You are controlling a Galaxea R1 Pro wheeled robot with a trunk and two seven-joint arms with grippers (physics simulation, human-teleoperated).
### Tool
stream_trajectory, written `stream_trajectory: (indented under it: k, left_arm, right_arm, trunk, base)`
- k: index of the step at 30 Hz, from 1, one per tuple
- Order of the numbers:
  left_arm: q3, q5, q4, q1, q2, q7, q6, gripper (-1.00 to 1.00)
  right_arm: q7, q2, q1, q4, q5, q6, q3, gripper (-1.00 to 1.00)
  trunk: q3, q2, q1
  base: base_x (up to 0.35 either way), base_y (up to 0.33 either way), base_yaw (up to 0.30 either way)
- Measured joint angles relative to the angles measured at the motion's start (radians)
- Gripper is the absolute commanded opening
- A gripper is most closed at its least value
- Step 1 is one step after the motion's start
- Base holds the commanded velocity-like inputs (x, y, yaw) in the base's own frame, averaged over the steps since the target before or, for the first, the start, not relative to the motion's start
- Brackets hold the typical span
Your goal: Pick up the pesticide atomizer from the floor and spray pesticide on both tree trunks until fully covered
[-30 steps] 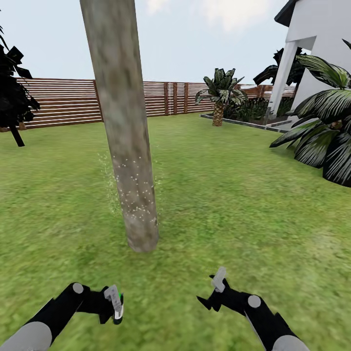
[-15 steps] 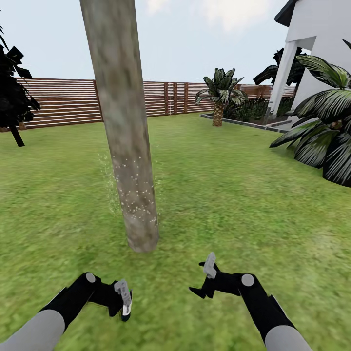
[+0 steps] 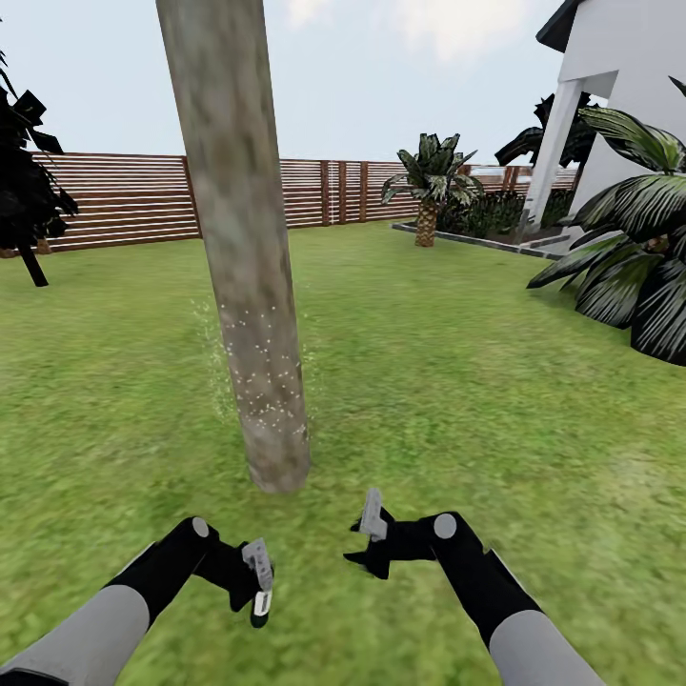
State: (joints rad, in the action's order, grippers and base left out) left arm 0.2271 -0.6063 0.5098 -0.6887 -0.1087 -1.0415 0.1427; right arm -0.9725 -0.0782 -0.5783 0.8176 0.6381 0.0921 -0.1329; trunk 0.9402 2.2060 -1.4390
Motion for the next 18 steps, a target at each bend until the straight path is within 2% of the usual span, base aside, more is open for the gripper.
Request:
stream_trajectory:
  k: [5,7,10,13,18]
  left_arm:
    - [0.0,0.003,0.004,0.0,0.003,-0.032,-0.021,-1.0]
    - [-0.001,0.002,0.009,0.0,0.009,-0.076,-0.034,-1.0]
    - [-0.002,0.002,0.013,0.0,0.019,-0.089,-0.039,-1.0]
    - [0.0,0.003,0.012,0.0,0.03,-0.09,-0.041,-1.0]
    - [0.063,0.005,0.012,0.0,0.061,-0.091,-0.045,-1.0]
  right_arm:
    - [-0.001,0.0,0.0,-0.003,0.0,-0.001,-0.006,-1.0]
    - [-0.011,0.0,0.0,-0.003,0.001,-0.001,-0.036,-1.0]
    - [-0.017,-0.001,0.0,-0.003,0.001,-0.001,-0.082,-1.0]
    - [-0.018,-0.002,0.0,-0.003,0.002,-0.001,-0.089,-1.0]
    - [-0.018,-0.003,0.0,-0.003,0.002,-0.001,-0.09,-1.0]
  trunk:
    - [0.0,0.0,0.0]
    - [0.0,0.0,0.0]
    - [0.0,0.0,0.0]
    - [0.0,0.0,0.0]
    - [0.0,0.0,0.0]
  base:
    - [0.0,0.0,0.0]
    - [0.0,0.0,0.0]
    - [0.0,0.0,0.0]
    - [0.0,0.0,0.0]
    - [0.0,0.0,0.0]
